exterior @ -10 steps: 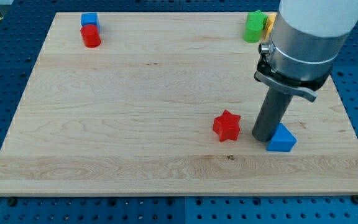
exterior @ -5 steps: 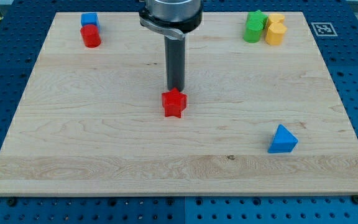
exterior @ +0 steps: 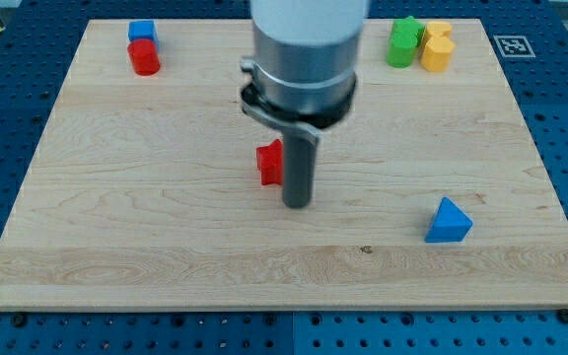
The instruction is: Move red star near to to the blue cube
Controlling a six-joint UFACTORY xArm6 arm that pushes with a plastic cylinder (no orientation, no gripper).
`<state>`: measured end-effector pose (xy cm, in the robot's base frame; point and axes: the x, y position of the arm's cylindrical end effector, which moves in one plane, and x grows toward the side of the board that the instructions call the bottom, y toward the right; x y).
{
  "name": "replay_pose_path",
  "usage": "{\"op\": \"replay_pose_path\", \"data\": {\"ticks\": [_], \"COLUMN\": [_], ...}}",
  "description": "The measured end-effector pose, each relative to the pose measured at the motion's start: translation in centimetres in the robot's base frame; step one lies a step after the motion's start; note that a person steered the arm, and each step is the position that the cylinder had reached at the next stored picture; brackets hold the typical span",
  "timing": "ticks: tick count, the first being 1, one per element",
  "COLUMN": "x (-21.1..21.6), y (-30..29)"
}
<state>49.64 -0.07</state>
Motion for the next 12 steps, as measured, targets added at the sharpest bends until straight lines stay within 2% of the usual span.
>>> {"op": "replay_pose_path", "data": {"ticks": [2, 3, 4, 5, 7, 8, 9, 10, 12], "x": [-11.7, -10.9, -5.3, -3.9, -11.8, -11.9, -7.4, -5.5, -13.5], "y": [-2.6, -3.2, -3.4, -6.5, -10.3, -10.3, -10.3, -9.2, -6.5]}}
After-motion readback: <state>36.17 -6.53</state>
